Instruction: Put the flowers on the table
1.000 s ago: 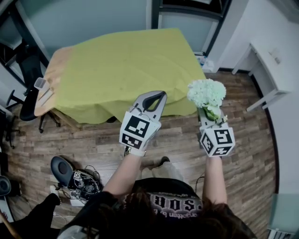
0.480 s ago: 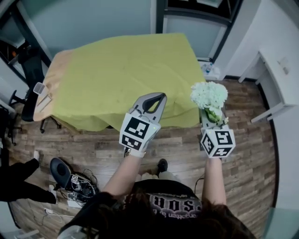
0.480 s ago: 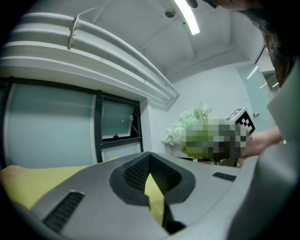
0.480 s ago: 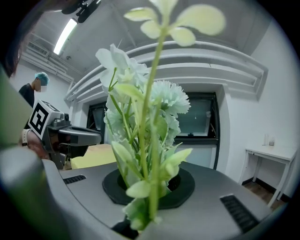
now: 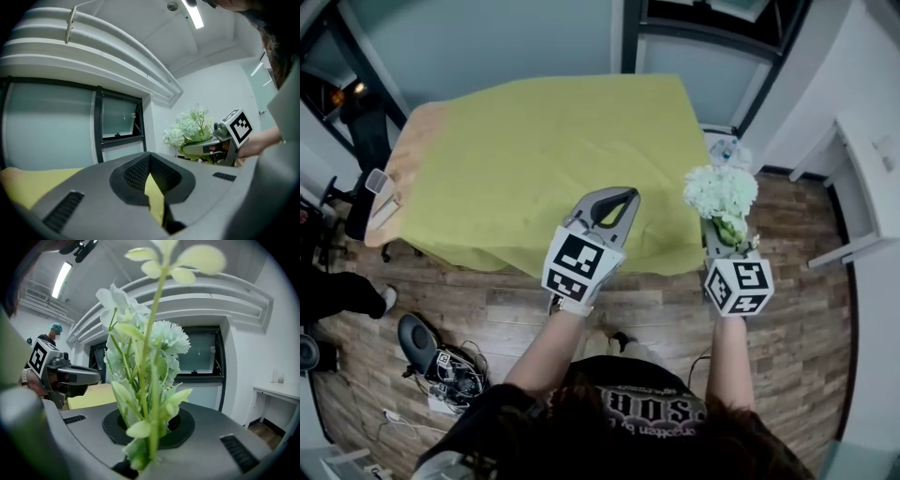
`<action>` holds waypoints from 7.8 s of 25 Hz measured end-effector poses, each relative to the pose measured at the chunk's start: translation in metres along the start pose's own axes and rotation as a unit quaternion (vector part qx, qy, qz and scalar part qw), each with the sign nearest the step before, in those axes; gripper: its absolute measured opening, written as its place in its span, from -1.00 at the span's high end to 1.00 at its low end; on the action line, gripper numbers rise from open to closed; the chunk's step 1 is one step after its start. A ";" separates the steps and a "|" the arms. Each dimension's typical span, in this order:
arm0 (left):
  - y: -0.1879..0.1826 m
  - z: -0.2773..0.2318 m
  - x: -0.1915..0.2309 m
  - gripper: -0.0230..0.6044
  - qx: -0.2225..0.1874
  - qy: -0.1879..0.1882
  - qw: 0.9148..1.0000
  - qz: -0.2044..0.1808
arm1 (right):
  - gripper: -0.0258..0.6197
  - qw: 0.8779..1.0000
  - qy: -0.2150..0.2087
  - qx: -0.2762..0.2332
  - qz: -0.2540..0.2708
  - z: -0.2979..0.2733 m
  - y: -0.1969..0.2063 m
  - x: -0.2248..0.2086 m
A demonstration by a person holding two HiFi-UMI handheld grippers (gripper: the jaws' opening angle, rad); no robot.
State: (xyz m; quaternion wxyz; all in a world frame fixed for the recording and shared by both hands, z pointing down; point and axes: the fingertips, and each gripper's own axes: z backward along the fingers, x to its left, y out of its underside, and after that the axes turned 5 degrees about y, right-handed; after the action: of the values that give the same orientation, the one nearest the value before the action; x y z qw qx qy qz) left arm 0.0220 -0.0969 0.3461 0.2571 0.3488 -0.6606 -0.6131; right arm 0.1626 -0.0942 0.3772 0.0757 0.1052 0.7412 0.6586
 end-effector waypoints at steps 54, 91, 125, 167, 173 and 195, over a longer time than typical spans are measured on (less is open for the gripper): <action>0.045 -0.200 0.242 0.94 0.043 -0.004 0.998 0.036 | 0.75 0.996 -0.004 0.093 0.017 -0.333 0.041 -0.099; 0.067 -0.239 0.264 0.94 0.064 -0.010 0.996 0.061 | -0.14 0.938 -0.095 0.331 0.027 -0.430 0.212 -0.111; 0.029 -0.161 0.190 0.94 0.017 0.065 0.997 0.033 | 0.17 0.998 -0.004 0.062 -0.027 -0.248 0.005 -0.064; 0.004 0.015 -0.009 0.94 -0.012 -0.025 0.999 0.026 | 0.83 0.998 -0.018 -0.041 0.047 0.012 -0.030 0.010; 0.001 0.031 -0.023 0.94 -0.016 -0.030 0.999 0.020 | 0.83 0.998 -0.018 -0.043 0.049 0.031 -0.028 0.017; -0.004 0.013 -0.034 0.94 -0.016 -0.007 1.000 0.011 | 0.83 0.998 -0.022 -0.037 0.056 0.037 -0.024 0.014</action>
State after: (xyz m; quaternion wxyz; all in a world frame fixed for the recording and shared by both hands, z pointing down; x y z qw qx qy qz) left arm 0.0335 -0.0627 0.3436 0.2643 0.3331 -0.6562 -0.6233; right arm 0.1566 -0.0579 0.3493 0.0589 0.1579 0.7073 0.6865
